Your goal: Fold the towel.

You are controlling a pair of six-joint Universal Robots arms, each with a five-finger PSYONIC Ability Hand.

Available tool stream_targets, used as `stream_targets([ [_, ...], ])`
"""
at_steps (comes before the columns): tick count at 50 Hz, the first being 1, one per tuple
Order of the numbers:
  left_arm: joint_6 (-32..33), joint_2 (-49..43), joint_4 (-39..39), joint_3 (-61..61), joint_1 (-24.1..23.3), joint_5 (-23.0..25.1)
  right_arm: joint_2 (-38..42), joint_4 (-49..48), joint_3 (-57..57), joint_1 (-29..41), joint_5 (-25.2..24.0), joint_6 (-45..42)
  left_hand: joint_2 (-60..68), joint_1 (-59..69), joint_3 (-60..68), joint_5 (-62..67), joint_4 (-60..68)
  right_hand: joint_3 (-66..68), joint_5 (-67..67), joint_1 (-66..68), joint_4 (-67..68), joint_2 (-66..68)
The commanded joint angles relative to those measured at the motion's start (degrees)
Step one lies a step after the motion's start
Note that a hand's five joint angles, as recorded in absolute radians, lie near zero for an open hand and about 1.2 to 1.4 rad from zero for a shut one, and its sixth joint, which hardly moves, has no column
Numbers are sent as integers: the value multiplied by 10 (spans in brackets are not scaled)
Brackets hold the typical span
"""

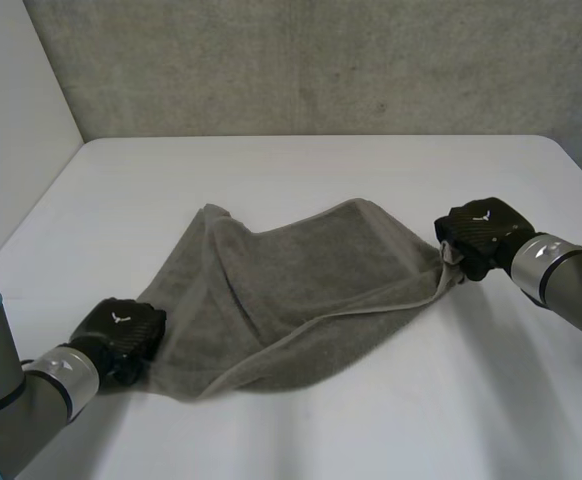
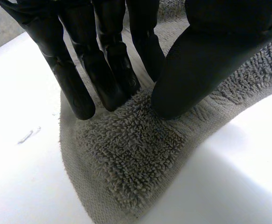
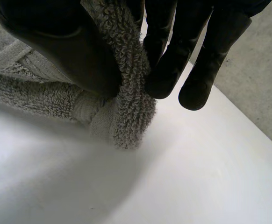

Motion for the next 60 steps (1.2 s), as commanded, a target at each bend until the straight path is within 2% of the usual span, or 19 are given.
stream_targets([
  [1,-2,30,-12,10,6,3,-34,9,-6,-2,3,1,108,126,109,118,108,31,32,25,28,42],
  [5,-2,133,-46,12,8,8,-82,45,-8,-2,3,-5,108,126,109,118,108,31,32,25,28,42],
  [8,-2,169,-63,17,10,8,-103,65,-11,-5,-2,-5,108,126,109,118,108,31,32,25,28,42],
  [13,-2,297,-130,53,28,8,-178,145,-34,-53,-7,-8,108,126,109,118,108,31,32,25,28,42],
  [16,-2,318,-151,68,30,8,-199,162,-44,-58,-12,-8,108,126,109,118,108,31,32,25,28,42],
  [18,-5,343,-191,108,30,7,-247,191,-65,-63,-31,-6,108,126,109,118,108,31,32,25,28,42],
  [25,-9,350,-242,197,33,1,-320,209,-120,-89,-55,0,108,126,109,118,108,31,32,25,28,42],
  [33,-31,318,-275,265,36,-3,-312,265,-156,-111,-62,-8,108,126,109,118,108,31,32,25,28,42],
  [36,-39,278,-274,271,35,-2,-263,289,-159,-112,-63,-14,108,126,109,118,108,31,32,25,28,42],
  [40,-44,191,-274,281,21,-3,-191,315,-167,-105,-54,-56,108,126,109,118,108,31,32,25,28,42],
  [43,-56,81,-273,328,-14,-5,-127,321,-186,-92,-48,-93,108,126,109,118,108,31,32,25,28,42],
  [44,-56,81,-273,328,-15,-5,-126,321,-186,-92,-48,-93,108,126,109,118,108,31,32,25,28,42],
  [47,-61,-8,-272,418,-42,-43,-46,316,-245,-61,-35,-81,108,126,109,118,108,31,32,25,28,42],
  [50,-73,-68,-263,543,-49,-69,26,285,-360,-24,-8,-39,108,126,109,118,108,31,32,25,28,42],
  [53,-107,-88,-241,632,-50,-70,51,234,-441,-20,-1,21,108,126,109,118,108,31,32,25,28,42],
  [54,-107,-88,-241,633,-50,-70,51,234,-442,-20,-1,21,108,126,109,118,108,31,32,25,28,42],
  [56,-156,-91,-207,698,-50,-74,49,165,-495,-19,2,97,108,126,109,118,108,31,32,25,28,42],
  [57,-156,-91,-207,699,-50,-74,42,132,-509,-21,3,136,108,126,109,118,108,31,32,25,28,42],
  [60,-201,-76,-176,749,-51,-86,7,82,-509,-24,6,193,108,126,109,118,108,31,32,25,28,42],
])
